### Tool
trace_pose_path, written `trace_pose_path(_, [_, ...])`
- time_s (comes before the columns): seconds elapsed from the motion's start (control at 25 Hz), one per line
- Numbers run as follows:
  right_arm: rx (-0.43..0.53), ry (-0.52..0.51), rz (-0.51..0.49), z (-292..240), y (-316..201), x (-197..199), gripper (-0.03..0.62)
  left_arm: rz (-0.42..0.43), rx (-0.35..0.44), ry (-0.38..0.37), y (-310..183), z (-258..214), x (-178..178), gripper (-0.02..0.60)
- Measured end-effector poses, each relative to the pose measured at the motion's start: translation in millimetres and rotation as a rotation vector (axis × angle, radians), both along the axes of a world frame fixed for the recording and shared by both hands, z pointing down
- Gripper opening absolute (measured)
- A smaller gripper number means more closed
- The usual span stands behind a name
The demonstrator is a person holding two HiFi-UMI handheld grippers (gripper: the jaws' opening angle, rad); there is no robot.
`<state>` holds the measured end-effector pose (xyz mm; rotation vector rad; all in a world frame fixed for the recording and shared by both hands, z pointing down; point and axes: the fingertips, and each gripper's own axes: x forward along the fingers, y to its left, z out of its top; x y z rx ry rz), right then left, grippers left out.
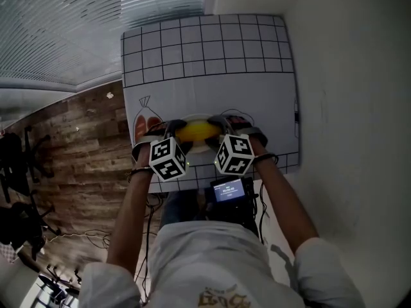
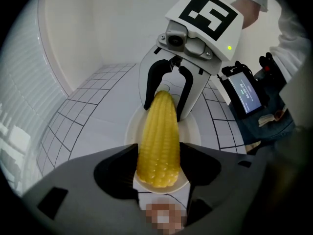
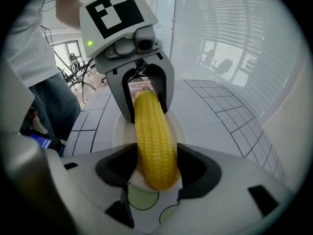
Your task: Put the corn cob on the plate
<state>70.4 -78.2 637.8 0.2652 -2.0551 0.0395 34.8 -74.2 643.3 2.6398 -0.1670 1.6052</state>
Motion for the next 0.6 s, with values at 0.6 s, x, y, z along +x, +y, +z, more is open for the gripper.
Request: trace_pose_path(0.6, [-0.014,-0.019,0.068,-16,0,14,0.259,-0.067,0.049,0.146,-8,-33,2,0.265])
